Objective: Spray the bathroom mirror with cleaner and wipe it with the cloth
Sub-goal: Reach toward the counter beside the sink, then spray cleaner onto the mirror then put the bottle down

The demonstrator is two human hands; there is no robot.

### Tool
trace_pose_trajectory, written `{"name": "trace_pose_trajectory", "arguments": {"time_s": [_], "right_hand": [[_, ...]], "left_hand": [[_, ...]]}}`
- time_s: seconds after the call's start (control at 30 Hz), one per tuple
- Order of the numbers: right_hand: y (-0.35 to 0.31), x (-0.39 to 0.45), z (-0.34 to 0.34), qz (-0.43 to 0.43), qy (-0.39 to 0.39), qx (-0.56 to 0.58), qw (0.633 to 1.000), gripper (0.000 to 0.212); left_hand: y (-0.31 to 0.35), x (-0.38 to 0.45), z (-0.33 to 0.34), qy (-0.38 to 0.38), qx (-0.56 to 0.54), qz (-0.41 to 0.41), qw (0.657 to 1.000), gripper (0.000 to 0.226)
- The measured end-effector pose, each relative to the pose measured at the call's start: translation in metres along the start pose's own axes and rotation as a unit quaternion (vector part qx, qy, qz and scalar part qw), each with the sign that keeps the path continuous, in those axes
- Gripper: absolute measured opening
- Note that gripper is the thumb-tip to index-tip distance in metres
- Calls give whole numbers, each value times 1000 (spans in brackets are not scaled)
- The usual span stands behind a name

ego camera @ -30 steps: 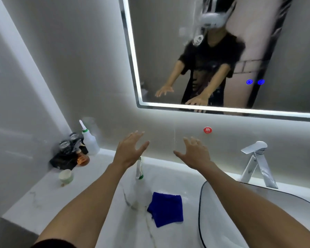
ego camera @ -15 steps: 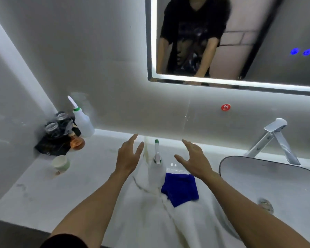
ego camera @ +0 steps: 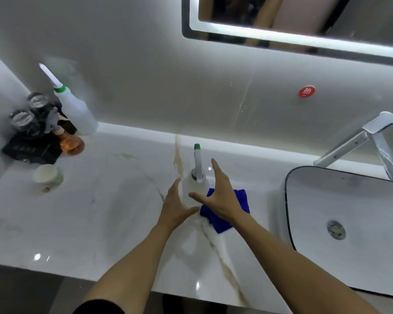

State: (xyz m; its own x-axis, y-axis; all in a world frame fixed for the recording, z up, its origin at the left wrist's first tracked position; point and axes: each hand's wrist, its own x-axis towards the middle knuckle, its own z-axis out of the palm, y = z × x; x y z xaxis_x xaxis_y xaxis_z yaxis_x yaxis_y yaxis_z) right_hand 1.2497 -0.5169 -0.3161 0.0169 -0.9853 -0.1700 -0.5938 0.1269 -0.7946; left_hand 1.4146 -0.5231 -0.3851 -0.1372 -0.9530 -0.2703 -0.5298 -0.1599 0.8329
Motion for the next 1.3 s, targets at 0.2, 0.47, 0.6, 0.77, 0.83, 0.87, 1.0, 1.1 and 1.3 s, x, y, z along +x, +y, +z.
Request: {"name": "trace_pose_trajectory", "arguments": {"time_s": [0.2, 0.47, 0.6, 0.77, 0.83, 0.87, 1.0, 1.1, 1.3], "right_hand": [[-8, 21, 17, -11, 3, 68, 998, 116], [-1, 21, 5, -12, 15, 49, 999, 122], [-16, 23, -5, -23, 19, 52, 998, 121], [-68, 28, -28, -57, 64, 88, 992, 116], [-93, 32, -44, -86, 107, 85, 987, 112], [-106, 34, -54, -104, 129, 81, 983, 110], [-152, 36, -103, -172, 192, 80, 963, 98], [-181, 34, -139, -202, 235, 85, 947, 96], [-243, 20, -199, -239, 280, 108, 924, 86]], "left_hand": [[-8, 16, 33, 47, -18, 0, 999, 104], [4, 16, 25, 72, 1, 10, 997, 90], [19, 13, 15, 57, 3, 30, 998, 87], [63, 18, -7, 40, 2, 71, 997, 91], [89, 23, -20, 32, -11, 88, 996, 88], [104, 25, -27, 33, -10, 101, 994, 88], [161, 30, -56, 36, 1, 172, 984, 94], [204, 31, -74, 34, 15, 215, 976, 92], [285, 22, -106, 58, 35, 291, 954, 84]]}}
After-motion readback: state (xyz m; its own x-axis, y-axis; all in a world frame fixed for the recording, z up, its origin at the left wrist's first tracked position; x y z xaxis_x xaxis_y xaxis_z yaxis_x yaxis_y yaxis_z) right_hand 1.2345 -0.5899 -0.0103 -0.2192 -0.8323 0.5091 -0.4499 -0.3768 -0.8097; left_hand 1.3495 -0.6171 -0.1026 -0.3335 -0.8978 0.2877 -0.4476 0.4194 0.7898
